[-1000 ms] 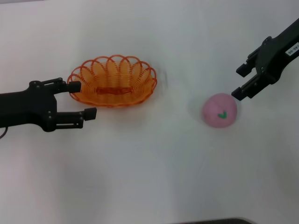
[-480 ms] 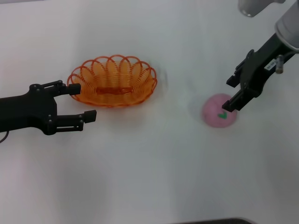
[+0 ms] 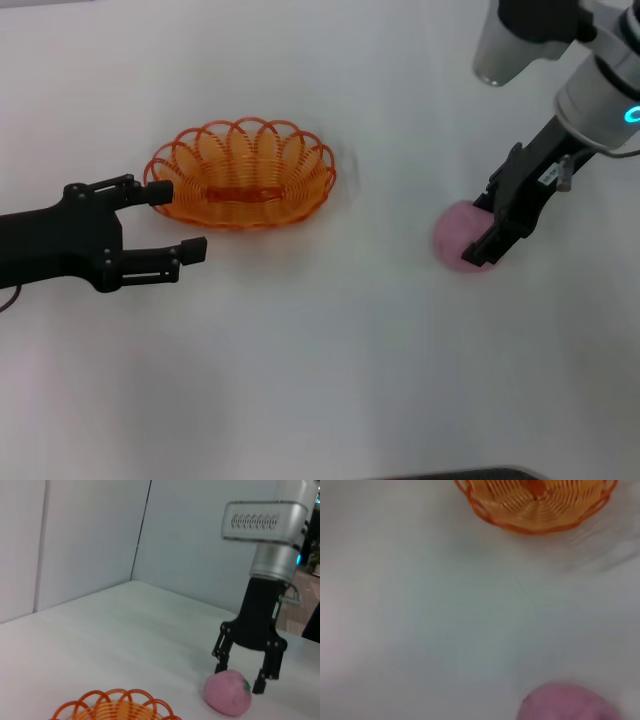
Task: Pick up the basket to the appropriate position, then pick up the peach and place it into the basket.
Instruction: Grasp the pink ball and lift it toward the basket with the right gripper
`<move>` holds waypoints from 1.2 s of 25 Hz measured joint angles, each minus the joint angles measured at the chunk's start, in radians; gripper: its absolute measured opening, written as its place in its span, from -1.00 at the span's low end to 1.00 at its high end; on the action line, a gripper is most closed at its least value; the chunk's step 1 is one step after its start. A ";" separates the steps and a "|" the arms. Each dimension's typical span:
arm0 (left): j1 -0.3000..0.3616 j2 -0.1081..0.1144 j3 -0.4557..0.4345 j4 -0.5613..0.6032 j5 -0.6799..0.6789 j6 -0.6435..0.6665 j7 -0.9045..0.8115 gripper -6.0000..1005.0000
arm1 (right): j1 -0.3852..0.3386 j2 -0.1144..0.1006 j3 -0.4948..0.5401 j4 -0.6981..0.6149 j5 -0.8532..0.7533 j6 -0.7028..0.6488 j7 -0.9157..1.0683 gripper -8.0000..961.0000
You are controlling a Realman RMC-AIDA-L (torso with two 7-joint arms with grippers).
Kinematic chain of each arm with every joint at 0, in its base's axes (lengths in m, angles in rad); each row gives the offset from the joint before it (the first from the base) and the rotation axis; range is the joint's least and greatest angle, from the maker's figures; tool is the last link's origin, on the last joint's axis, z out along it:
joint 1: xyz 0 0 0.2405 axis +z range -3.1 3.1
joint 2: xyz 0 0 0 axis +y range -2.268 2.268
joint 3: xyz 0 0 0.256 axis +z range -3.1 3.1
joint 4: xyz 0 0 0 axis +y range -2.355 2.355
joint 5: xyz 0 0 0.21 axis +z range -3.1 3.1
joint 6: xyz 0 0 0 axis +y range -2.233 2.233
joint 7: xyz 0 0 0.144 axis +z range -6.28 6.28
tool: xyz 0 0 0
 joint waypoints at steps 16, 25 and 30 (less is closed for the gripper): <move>-0.007 0.003 -0.001 -0.028 -0.002 -0.023 0.004 0.74 | -0.003 -0.002 -0.034 0.032 0.005 0.034 0.001 -0.16; -0.005 0.003 -0.016 -0.022 -0.002 -0.018 0.001 0.74 | -0.002 -0.008 0.042 -0.035 0.007 -0.026 -0.002 -0.54; -0.006 0.004 -0.016 -0.020 -0.002 -0.011 -0.003 0.74 | 0.014 -0.009 0.123 -0.202 0.028 -0.106 0.004 -0.61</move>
